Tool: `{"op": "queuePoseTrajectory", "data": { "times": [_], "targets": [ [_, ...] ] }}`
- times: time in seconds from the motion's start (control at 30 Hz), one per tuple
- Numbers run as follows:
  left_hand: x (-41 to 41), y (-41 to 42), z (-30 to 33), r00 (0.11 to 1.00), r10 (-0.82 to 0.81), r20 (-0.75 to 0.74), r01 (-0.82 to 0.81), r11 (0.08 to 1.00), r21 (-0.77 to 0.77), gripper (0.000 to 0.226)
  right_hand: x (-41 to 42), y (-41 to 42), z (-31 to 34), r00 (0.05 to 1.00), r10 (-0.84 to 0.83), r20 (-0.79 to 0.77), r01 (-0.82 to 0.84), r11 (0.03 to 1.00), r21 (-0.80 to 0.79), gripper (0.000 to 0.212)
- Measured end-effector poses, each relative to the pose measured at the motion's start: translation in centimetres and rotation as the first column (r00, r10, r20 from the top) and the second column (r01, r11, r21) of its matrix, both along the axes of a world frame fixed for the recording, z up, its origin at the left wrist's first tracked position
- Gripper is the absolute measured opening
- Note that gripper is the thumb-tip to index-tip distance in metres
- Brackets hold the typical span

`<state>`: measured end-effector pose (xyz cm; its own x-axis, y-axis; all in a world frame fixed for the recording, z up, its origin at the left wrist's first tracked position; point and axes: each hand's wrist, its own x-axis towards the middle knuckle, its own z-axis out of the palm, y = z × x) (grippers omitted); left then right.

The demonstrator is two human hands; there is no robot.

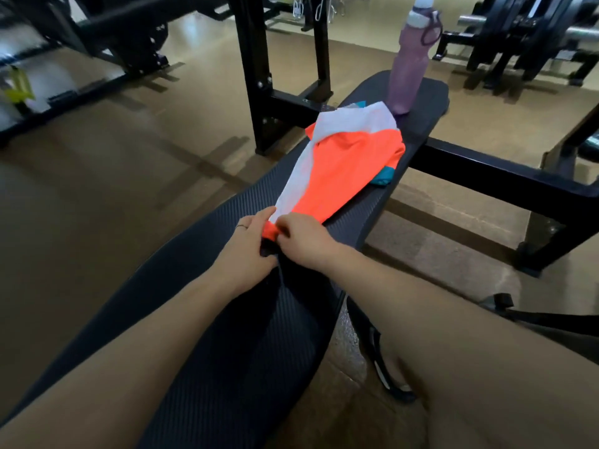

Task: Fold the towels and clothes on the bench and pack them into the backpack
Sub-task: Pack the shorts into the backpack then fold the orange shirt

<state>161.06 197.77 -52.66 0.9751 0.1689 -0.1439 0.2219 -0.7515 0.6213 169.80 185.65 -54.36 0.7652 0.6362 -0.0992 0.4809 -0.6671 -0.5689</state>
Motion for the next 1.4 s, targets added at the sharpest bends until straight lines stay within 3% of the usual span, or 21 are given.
{"op": "queuePoseTrajectory", "data": {
  "times": [0.07,0.17,0.3,0.37,0.5,0.6,0.7,0.77,0.83,0.93,0.97,1.07,1.1,1.23,1.33,1.4],
  "targets": [
    [-3.0,1.2,0.4,0.999,-0.046,-0.013,0.047,0.998,0.046,0.071,-3.7,0.9,0.2,0.987,0.121,-0.108,-0.115,0.992,0.058,0.013],
    [-8.2,2.8,0.7,0.994,-0.099,-0.046,0.105,0.981,0.166,0.028,-9.1,1.7,0.7,0.940,0.260,-0.220,-0.236,0.963,0.127,0.016],
    [-15.0,5.2,1.1,0.987,-0.077,-0.140,0.121,0.935,0.334,0.028,-14.3,1.8,1.5,0.867,0.368,-0.337,-0.301,0.924,0.235,0.029],
    [-17.7,6.8,1.6,0.977,-0.023,-0.211,0.110,0.905,0.412,0.021,-14.9,0.9,1.8,0.902,0.339,-0.269,-0.273,0.928,0.254,0.033],
    [-21.4,9.4,3.3,0.912,0.121,-0.393,0.120,0.836,0.536,0.019,-11.4,-1.9,2.0,0.974,0.200,0.108,-0.208,0.975,0.074,0.052],
    [-21.9,9.7,3.9,0.913,0.110,-0.394,0.093,0.882,0.462,0.008,-9.1,-3.3,1.6,0.964,0.123,0.235,-0.105,0.991,-0.087,0.077],
    [-20.7,8.3,3.8,0.965,0.068,-0.252,0.021,0.942,0.335,0.051,-8.6,-2.9,0.6,0.950,0.186,0.250,-0.120,0.959,-0.258,0.064],
    [-19.6,6.8,3.9,0.986,0.045,-0.162,-0.001,0.965,0.262,0.073,-8.9,-1.8,0.5,0.953,0.198,0.231,-0.158,0.970,-0.183,0.040],
    [-18.5,5.5,3.6,0.992,0.015,-0.124,0.010,0.979,0.205,0.093,-9.4,-0.9,0.8,0.968,0.187,0.169,-0.188,0.982,-0.009,0.035],
    [-17.2,3.7,2.9,0.984,0.019,-0.179,0.006,0.990,0.139,0.112,-10.7,0.2,1.5,0.949,0.282,0.144,-0.309,0.923,0.230,0.029],
    [-16.9,3.2,2.6,0.984,0.029,-0.178,-0.009,0.994,0.112,0.105,-11.2,0.5,1.7,0.938,0.319,0.137,-0.346,0.890,0.295,0.028],
    [-15.7,2.8,1.8,0.995,0.067,-0.080,-0.058,0.993,0.106,0.028,-12.3,1.1,2.3,0.911,0.403,0.087,-0.403,0.824,0.398,0.026],
    [-15.4,3.1,1.9,0.991,0.107,-0.082,-0.095,0.987,0.132,0.016,-12.2,1.1,2.2,0.909,0.410,0.079,-0.406,0.823,0.398,0.028],
    [-15.1,6.5,3.1,0.913,0.387,-0.129,-0.394,0.918,-0.040,0.024,-9.8,0.4,2.8,0.975,0.195,0.108,-0.218,0.939,0.266,0.039],
    [-16.1,10.3,3.9,0.771,0.603,-0.203,-0.637,0.726,-0.260,0.024,-7.2,-0.9,3.6,0.987,-0.026,0.156,0.029,0.999,-0.016,0.060],
    [-17.5,12.9,4.1,0.707,0.645,-0.290,-0.707,0.659,-0.257,0.026,-5.9,-1.5,3.7,0.987,-0.068,0.142,0.094,0.978,-0.189,0.076]
  ]
}}
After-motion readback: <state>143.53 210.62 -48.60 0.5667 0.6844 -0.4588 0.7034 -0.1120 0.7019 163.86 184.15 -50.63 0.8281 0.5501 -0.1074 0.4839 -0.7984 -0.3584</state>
